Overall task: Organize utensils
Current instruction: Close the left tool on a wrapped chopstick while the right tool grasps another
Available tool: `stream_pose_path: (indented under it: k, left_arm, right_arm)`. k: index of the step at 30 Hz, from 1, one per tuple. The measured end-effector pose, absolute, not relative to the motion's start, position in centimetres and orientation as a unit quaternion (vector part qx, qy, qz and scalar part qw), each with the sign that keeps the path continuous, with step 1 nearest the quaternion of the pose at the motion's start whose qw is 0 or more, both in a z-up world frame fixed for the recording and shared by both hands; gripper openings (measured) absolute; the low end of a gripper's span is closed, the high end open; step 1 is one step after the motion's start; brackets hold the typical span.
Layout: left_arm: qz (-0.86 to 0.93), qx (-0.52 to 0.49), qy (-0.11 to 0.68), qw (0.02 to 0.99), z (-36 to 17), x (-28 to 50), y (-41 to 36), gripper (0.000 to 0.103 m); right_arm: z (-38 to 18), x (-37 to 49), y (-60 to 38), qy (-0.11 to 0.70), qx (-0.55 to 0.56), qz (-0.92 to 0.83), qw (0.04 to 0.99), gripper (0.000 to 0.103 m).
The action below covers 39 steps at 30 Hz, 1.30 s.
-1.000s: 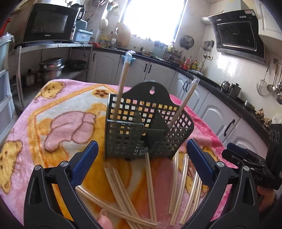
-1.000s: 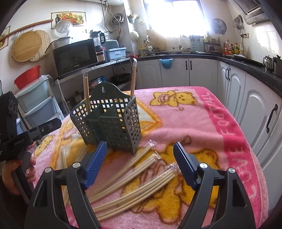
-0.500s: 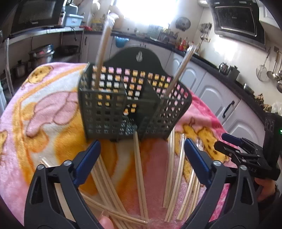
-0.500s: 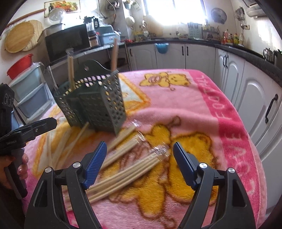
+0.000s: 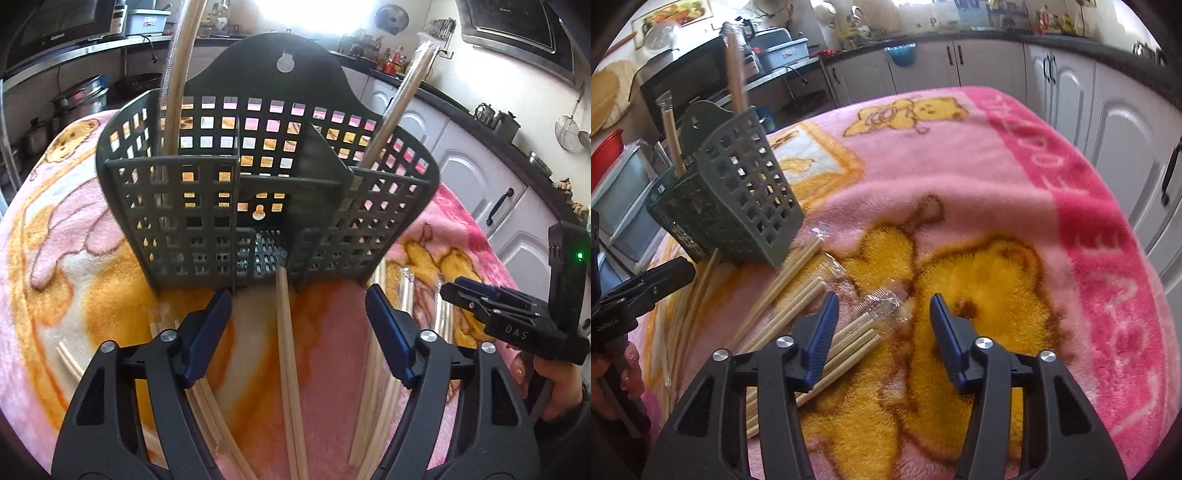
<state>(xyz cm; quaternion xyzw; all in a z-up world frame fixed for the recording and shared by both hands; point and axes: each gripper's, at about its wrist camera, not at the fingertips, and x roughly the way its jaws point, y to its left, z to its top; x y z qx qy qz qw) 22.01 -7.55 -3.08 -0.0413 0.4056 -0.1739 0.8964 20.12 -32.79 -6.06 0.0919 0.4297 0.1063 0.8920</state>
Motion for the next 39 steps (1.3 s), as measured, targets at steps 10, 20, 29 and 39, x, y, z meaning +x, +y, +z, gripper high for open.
stream_pose_path:
  k: [10,20,29,39]
  left_arm:
    - [-0.167,-0.047,0.43,0.886,-4.2,23.8,-8.3,0.053]
    - [-0.16,-0.058,0.448,0.878,-5.4,24.6,-7.8,0.028]
    - [-0.17,-0.072,0.448,0.875,-5.0,24.3,-6.5,0.005]
    - [-0.197,-0.1,0.41,0.885,-1.0,22.1,-4.4,0.004]
  right_arm:
    - [-6.3,19.6,-33.4,0.433,0.1,0.11,0.889,0.023]
    - [-5.2,17.8,-33.7,0.413,0.111,0.116,0.897,0.008]
    - [-1.6,15.8,-33.5,0.361,0.103,0.128,0.918,0.007]
    - [2.5,14.2,-32.1,0.306,0.093,0.166,0.933,0.007]
